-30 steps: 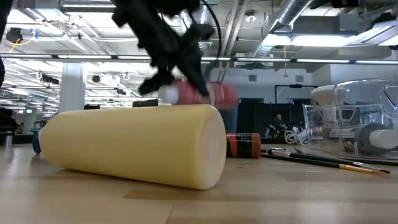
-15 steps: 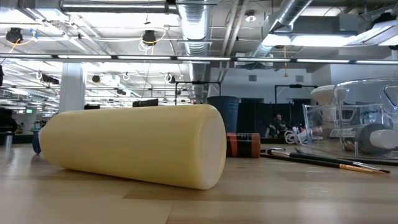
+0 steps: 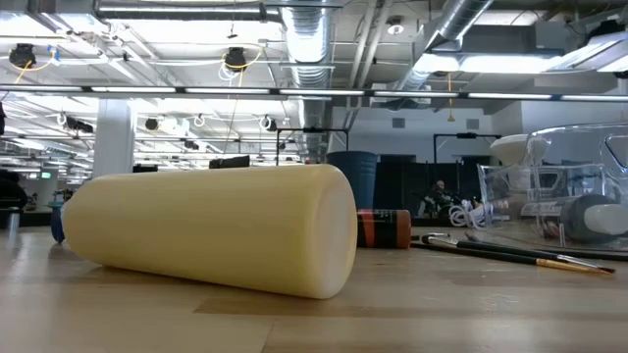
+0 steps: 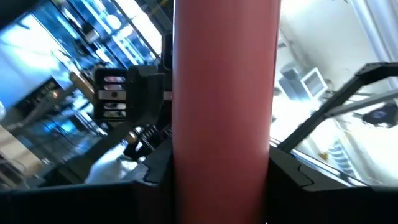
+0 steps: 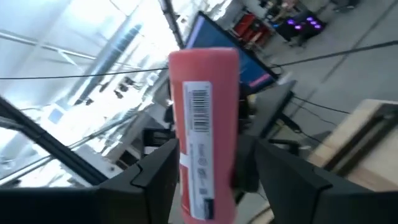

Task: Pick & Place Paint Supplies
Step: Put the large red paint bottle into the transparent bin

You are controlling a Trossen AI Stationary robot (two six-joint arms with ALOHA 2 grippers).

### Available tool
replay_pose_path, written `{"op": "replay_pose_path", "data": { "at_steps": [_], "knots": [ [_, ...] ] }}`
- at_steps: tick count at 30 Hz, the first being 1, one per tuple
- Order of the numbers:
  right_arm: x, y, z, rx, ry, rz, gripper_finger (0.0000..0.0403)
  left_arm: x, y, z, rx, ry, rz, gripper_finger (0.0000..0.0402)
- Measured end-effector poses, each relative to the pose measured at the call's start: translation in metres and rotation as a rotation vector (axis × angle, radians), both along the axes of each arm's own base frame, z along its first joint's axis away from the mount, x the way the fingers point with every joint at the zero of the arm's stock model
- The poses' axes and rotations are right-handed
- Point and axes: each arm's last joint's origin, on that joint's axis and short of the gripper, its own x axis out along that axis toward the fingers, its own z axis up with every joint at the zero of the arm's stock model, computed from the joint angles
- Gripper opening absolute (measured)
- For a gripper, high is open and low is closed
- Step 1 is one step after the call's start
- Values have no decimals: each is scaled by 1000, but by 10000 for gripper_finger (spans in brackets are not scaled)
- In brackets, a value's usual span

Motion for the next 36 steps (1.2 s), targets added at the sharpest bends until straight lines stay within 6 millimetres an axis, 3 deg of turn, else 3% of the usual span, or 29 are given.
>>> {"op": "replay_pose_path", "data": {
  "at_steps": [14, 20, 36],
  "knots": [
    [36, 10, -15, 12, -69, 29, 260, 1, 10, -4, -27, 42, -117, 136],
    [41, 7, -13, 16, -100, 18, 258, 1, 15, -4, -27, 52, -99, 136],
    [43, 2, -9, -5, -105, -3, 211, 1, 20, -6, -72, 80, -121, 136]
  ]
}}
